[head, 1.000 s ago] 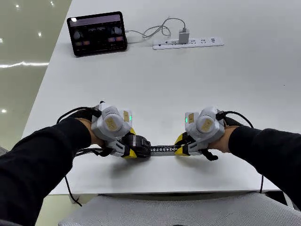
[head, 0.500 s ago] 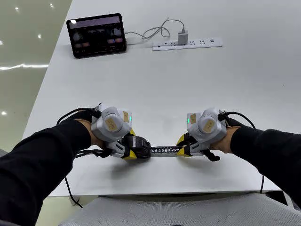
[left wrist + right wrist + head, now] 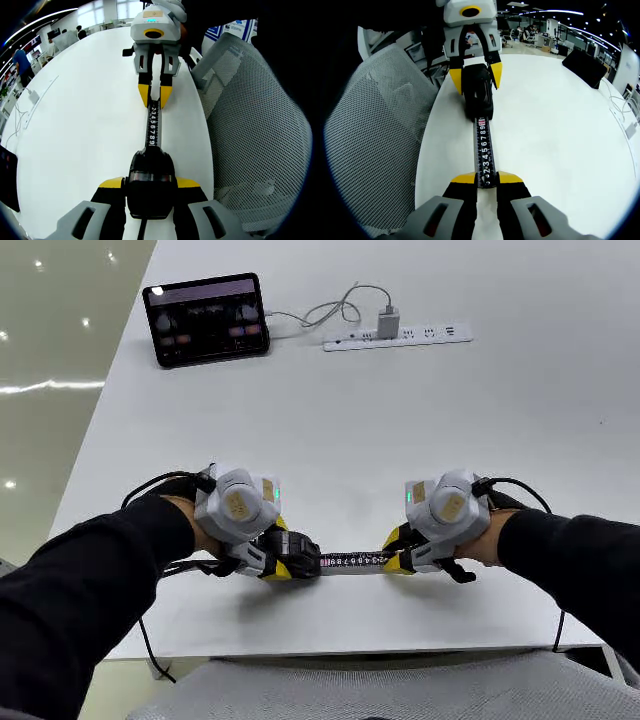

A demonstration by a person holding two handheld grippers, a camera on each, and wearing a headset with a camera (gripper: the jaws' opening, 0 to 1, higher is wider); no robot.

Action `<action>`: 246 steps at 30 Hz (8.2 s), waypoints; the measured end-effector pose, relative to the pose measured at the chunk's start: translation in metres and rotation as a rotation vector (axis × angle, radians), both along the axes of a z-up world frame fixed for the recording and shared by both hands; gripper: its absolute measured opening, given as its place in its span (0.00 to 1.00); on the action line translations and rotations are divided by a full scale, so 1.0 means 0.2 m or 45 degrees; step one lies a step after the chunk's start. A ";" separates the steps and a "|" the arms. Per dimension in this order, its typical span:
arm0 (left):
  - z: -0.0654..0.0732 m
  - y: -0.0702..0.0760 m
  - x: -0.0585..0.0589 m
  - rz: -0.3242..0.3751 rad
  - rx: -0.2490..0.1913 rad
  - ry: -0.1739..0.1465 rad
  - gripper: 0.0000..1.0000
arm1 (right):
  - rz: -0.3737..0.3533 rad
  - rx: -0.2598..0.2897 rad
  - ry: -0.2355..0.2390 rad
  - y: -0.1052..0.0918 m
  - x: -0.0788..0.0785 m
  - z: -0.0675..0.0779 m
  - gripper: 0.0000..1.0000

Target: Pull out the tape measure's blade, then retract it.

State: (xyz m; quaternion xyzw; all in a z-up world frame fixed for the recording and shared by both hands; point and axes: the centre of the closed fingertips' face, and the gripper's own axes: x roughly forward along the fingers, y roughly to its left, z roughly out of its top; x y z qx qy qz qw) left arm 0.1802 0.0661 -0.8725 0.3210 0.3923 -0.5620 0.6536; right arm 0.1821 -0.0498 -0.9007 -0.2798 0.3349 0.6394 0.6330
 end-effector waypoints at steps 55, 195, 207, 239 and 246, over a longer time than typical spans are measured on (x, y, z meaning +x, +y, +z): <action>0.00 0.00 0.00 0.018 0.000 -0.009 0.32 | -0.023 -0.050 0.001 -0.11 0.01 0.01 0.09; -0.01 0.00 0.00 0.041 0.008 -0.021 0.32 | -0.037 -0.229 -0.008 -0.49 0.02 0.00 0.08; -0.01 -0.01 0.00 0.045 0.008 -0.018 0.32 | -0.044 -0.233 -0.014 -0.52 0.03 -0.01 0.08; 0.00 -0.01 0.00 0.041 0.014 -0.016 0.32 | -0.086 -0.255 0.001 -0.66 0.03 0.01 0.08; 0.00 -0.01 0.00 0.044 0.014 -0.016 0.32 | -0.085 -0.256 0.000 -0.67 0.04 0.01 0.08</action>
